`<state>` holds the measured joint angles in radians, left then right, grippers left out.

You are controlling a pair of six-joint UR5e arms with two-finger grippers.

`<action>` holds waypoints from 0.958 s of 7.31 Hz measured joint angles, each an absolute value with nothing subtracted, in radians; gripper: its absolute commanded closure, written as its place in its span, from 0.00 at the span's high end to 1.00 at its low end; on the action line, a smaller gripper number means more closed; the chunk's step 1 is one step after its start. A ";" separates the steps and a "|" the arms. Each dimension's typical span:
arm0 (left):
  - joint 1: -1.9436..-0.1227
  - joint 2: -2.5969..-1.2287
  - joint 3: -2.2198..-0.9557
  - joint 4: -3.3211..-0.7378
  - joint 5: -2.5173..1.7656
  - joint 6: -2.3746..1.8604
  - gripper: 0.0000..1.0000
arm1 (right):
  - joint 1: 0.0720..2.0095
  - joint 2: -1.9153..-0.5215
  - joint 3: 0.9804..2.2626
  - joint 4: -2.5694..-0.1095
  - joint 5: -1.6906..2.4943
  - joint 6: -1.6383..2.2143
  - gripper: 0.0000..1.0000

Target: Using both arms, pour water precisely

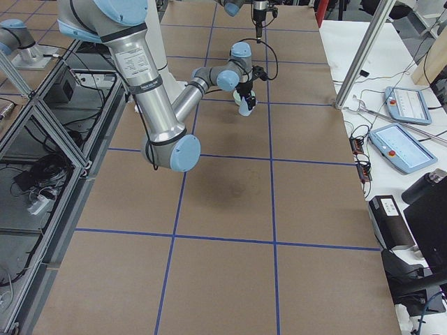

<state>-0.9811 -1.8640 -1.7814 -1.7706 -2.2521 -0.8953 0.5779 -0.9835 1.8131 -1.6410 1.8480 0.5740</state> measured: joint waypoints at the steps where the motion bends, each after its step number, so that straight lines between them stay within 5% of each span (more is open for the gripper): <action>1: -0.992 -1.849 -1.781 -1.771 -2.254 -0.872 0.92 | 0.546 -0.902 1.765 -1.732 1.812 0.558 0.00; 7: -1.003 -1.827 -1.779 -1.773 -2.278 -0.858 0.92 | 0.490 -0.655 1.533 -1.917 1.722 0.284 0.00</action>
<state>-1.0031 -1.8271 -1.7788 -1.7734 -2.2779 -0.8576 0.4899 -0.6554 1.5325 -1.9165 1.7217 0.2841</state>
